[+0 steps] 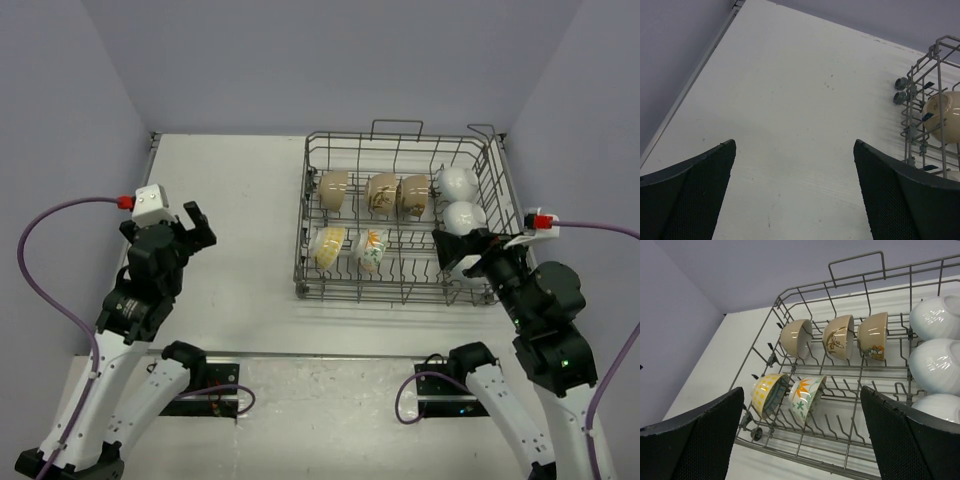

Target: Unload the bowls from the dish rack

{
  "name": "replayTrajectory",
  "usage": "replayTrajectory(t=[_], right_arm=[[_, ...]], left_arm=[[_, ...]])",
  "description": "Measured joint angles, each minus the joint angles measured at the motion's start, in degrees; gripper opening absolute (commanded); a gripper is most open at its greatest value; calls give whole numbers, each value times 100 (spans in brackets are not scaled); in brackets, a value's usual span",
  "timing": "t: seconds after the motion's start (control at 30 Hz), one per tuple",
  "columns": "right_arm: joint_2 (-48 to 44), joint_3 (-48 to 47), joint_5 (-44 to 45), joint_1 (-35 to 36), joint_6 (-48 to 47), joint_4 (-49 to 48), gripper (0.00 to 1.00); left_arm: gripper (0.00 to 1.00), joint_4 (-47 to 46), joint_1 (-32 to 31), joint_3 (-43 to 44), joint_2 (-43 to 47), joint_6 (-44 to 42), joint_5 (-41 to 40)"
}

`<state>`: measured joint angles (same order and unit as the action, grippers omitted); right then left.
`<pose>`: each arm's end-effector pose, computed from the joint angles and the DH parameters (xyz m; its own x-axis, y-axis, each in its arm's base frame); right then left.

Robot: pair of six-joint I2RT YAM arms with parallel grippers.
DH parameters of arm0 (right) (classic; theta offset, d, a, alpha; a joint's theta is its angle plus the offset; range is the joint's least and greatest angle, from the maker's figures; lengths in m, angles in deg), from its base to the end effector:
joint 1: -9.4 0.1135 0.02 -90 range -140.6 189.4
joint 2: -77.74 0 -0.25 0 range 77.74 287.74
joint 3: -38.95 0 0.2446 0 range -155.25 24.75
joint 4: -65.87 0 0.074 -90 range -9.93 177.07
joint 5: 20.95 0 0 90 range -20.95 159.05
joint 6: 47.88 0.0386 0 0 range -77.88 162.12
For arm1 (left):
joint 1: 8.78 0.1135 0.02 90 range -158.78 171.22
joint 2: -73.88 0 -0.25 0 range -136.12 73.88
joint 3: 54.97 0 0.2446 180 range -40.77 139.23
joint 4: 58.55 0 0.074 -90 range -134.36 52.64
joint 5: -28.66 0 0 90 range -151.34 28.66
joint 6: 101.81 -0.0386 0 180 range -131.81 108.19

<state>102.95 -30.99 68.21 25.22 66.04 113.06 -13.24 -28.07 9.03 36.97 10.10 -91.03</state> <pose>0.0769 0.0224 0.3873 -0.1540 0.3777 -0.9130 -0.2453 0.8805 0.4057 0.1385 -0.0282 0.3414 -0.2152 -0.2681 -0.9390 -0.2559 0.9435 -0.2108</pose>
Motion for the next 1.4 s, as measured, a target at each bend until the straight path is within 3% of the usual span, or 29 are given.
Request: replayTrajectory(t=[0.5,0.93,1.07,1.4], right_arm=[[186,-35,33,0,341,39,99],[3180,-544,-675,0,485,170,99],[3545,-118,-1117,0,612,-122,98],[4315,308,-1991,-2,693,-802,84]], left_arm=[[100,-9,0,0,162,-2,-70],[100,-13,0,0,146,-17,87],[100,-15,0,0,146,-28,149],[100,-83,0,-11,162,-94,568]])
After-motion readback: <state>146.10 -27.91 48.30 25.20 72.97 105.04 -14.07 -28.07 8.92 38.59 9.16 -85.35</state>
